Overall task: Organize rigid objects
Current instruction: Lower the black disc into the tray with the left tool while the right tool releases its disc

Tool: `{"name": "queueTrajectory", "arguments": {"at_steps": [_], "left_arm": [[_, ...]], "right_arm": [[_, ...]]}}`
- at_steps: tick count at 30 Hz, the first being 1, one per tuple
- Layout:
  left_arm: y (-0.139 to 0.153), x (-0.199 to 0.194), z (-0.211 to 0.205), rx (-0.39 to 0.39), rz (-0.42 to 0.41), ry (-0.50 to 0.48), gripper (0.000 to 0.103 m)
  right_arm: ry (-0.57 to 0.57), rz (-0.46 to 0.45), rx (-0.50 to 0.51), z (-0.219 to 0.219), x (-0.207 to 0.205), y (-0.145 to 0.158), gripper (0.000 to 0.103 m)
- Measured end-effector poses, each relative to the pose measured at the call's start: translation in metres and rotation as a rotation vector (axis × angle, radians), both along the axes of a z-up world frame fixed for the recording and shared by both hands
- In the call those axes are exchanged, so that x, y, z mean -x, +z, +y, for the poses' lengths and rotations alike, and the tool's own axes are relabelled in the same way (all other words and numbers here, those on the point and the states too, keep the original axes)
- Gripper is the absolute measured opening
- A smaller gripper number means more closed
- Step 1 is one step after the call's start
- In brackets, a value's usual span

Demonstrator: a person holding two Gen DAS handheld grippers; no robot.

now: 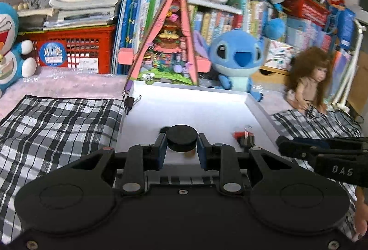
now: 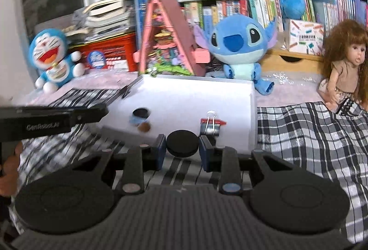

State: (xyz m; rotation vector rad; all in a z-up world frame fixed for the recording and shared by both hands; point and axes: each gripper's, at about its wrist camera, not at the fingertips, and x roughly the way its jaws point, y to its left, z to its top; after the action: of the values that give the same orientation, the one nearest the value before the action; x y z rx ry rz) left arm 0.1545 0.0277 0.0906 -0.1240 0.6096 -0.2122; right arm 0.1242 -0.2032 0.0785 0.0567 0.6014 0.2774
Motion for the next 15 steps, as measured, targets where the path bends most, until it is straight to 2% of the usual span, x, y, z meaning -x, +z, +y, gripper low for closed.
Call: {"name": "queueTrajectory", "arguments": {"at_steps": [8, 15], "left_arm": [[-0.007, -0.063, -0.008, -0.024, 0.056, 0.047, 0.026], [-0.02, -0.106, -0.018, -0.077, 0.093, 0.096, 0.026]], "right_arm": [[-0.074, 0.053, -0.019, -0.004, -0.06, 0.005, 0.036], [-0.135, 0.137, -0.013, -0.004, -0.106, -0.007, 0.036]]}}
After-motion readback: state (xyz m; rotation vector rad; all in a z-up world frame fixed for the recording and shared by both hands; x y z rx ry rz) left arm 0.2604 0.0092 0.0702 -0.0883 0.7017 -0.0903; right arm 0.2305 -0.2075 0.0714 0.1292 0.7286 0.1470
